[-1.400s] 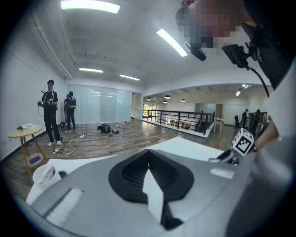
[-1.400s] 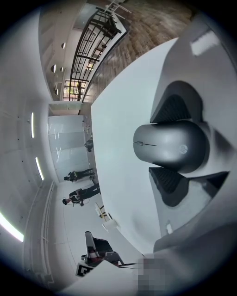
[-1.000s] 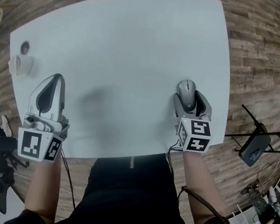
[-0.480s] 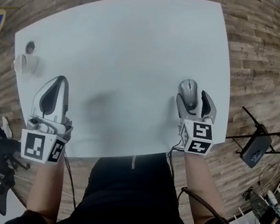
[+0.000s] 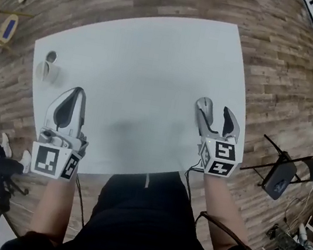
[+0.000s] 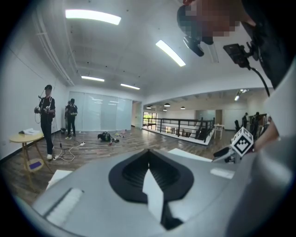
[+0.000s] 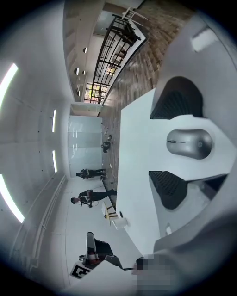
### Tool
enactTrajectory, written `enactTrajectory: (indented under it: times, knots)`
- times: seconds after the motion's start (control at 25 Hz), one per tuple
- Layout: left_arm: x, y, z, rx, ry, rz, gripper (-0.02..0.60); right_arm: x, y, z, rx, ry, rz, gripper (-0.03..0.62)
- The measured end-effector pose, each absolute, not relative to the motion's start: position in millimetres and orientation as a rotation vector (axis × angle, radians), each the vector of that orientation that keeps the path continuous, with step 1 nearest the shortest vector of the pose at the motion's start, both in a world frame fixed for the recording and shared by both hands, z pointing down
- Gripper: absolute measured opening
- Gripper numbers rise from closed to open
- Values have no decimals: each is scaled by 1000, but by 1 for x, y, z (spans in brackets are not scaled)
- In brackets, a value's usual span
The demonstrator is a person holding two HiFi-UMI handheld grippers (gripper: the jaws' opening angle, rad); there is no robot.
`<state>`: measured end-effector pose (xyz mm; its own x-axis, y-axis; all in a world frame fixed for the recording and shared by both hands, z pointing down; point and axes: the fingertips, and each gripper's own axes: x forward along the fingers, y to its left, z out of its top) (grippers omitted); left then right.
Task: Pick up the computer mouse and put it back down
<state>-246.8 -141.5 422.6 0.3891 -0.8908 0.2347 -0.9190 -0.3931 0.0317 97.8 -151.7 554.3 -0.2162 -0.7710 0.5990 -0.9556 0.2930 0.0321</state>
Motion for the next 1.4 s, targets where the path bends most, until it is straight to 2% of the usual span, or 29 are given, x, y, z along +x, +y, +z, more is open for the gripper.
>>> enactTrajectory:
  times: [0.08,0.16,0.36,0.64,0.88,1.04,1.4]
  knots:
    - [-251,-139,411,2509,-1669,276,-18,92,-156,540,1540,-2080,444,334]
    - [-257,-138,400,2527,-1711,281,-18,87,-160,527,1536,-2110,412,276]
    - [-270,-136,371,2549,-1798,233,-18,80,-173,489,1541,-2179,300,183]
    - [-294,-132,351,2553,-1885,198,-18,73,-182,446,1588,-2255,165,94]
    - [-306,-123,350,2469,-1898,130,-18,53,-178,423,1565,-2352,105,71]
    - [-310,-121,338,2480,-1892,81,-18,36,-176,396,1575,-2434,16,3]
    - [-315,-127,352,2434,-1916,60,-18,41,-181,383,1619,-2457,-47,3]
